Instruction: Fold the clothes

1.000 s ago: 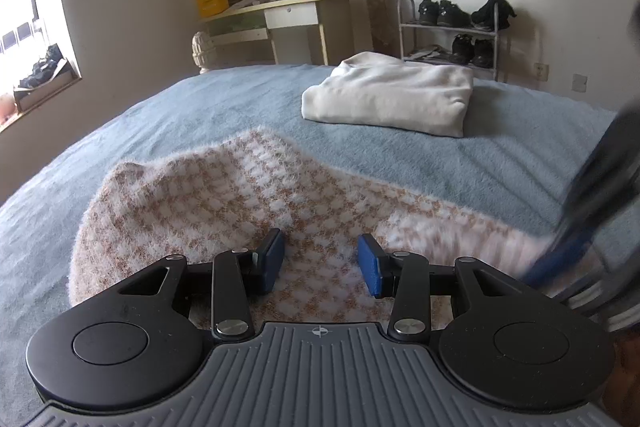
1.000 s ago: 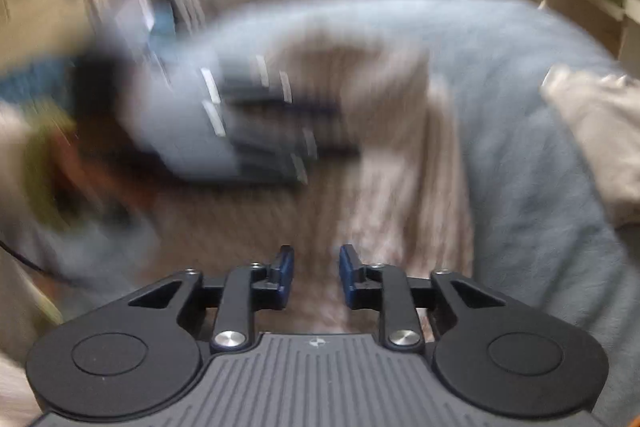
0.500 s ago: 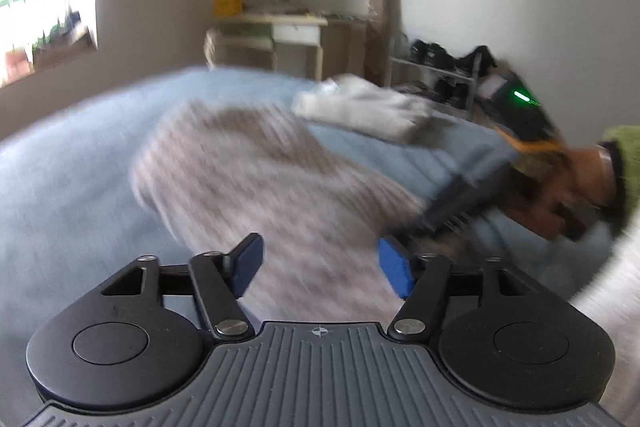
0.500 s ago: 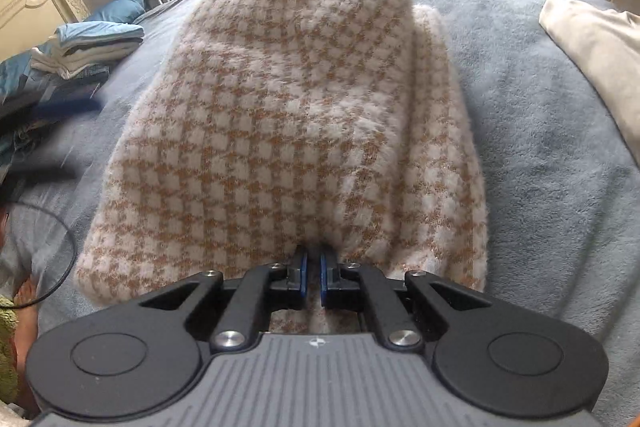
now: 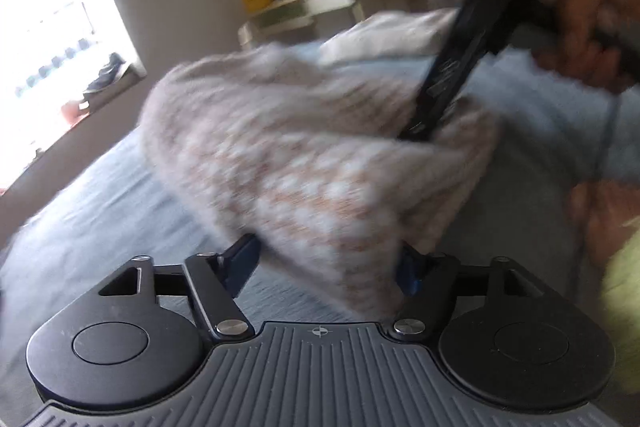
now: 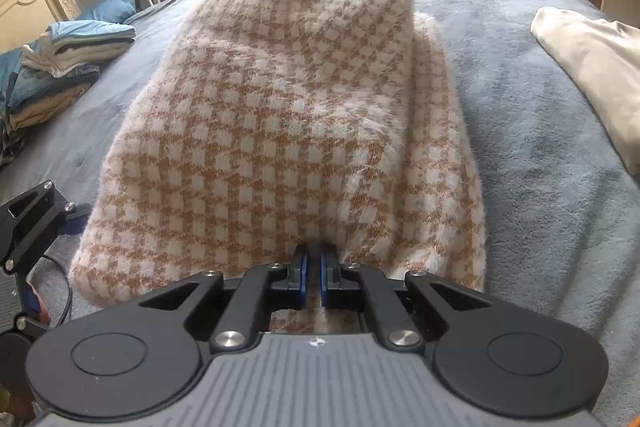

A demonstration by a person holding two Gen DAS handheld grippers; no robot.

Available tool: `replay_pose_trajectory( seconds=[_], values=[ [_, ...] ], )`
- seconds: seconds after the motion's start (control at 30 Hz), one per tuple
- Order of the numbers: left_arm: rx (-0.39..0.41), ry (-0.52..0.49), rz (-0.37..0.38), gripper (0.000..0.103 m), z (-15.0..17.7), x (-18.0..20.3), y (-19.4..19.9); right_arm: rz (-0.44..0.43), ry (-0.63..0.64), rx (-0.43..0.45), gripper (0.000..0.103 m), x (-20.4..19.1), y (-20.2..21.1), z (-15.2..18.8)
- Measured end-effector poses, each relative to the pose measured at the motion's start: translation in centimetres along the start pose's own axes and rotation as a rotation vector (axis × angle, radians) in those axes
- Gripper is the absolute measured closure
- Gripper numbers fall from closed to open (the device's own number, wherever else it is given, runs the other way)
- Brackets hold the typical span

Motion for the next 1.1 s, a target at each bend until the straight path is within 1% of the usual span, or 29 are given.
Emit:
replay_pose_trajectory(
  seconds=[0.13,0.3,0.33,0.5,0.6,0.67,0.73,0.77,0.8,0.83,0.87,0.93,1.0,1.07,1.1],
  values=[
    [-0.038,0.002,-0.044,0.034,0.3,-0.7,-0.6,-0.013,0.022,0.009,0.101,0.0,-0.1,0.4],
    [-0.085,0.004,-0.099,0.034,0.7,-1.6,-1.3,0.008,0.061,0.014,0.103,-0.4,-0.1,0.9],
    [-0.08,0.005,-0.097,0.034,0.5,-1.8,-1.2,0.012,0.066,0.011,0.103,-0.4,-0.1,0.9],
    [0.031,0.019,0.0,0.034,-1.5,-3.0,0.4,0.007,0.071,-0.008,0.103,-0.1,0.0,0.8],
    [0.098,0.027,0.058,0.036,-2.8,-3.7,1.4,0.007,0.082,-0.032,0.103,-0.1,0.1,0.6],
    [0.142,0.033,0.096,0.042,-3.6,-4.1,2.1,0.019,0.102,-0.048,0.103,-0.3,0.1,0.5],
    [0.187,0.039,0.135,0.052,-4.4,-4.6,2.8,0.033,0.115,-0.069,0.103,-0.6,0.1,0.2],
    [0.209,0.041,0.155,0.054,-4.8,-4.8,3.2,0.041,0.123,-0.08,0.103,-0.7,0.1,0.1],
    [0.231,0.044,0.174,0.058,-5.3,-5.1,3.5,0.049,0.137,-0.092,0.103,-1.0,0.1,-0.1],
    [0.239,0.047,0.189,0.067,-5.4,-5.1,3.4,0.058,0.151,-0.104,0.103,-1.2,0.2,-0.2],
    [0.228,0.049,0.2,0.069,-5.4,-4.8,2.7,0.065,0.165,-0.116,0.103,-1.4,0.3,-0.3],
    [0.207,0.054,0.22,0.078,-5.2,-4.3,1.3,0.076,0.188,-0.143,0.103,-1.7,0.8,-0.7],
    [0.185,0.06,0.241,0.078,-5.0,-3.8,-0.2,0.088,0.213,-0.158,0.101,-2.1,1.7,-1.4],
    [0.163,0.065,0.261,0.078,-4.8,-3.3,-1.6,0.098,0.258,-0.138,0.099,-2.8,3.2,-3.1],
    [0.152,0.067,0.271,0.078,-4.7,-3.1,-2.3,0.09,0.288,-0.11,0.099,-3.3,3.9,-4.2]
  ],
)
Point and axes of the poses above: each gripper's, at about its wrist camera, not at the fingertips, and y roughly against the way its jaws point, x to its right, z to its underside, the point moved 4 cm from there along -y, roughly the way its jaws point
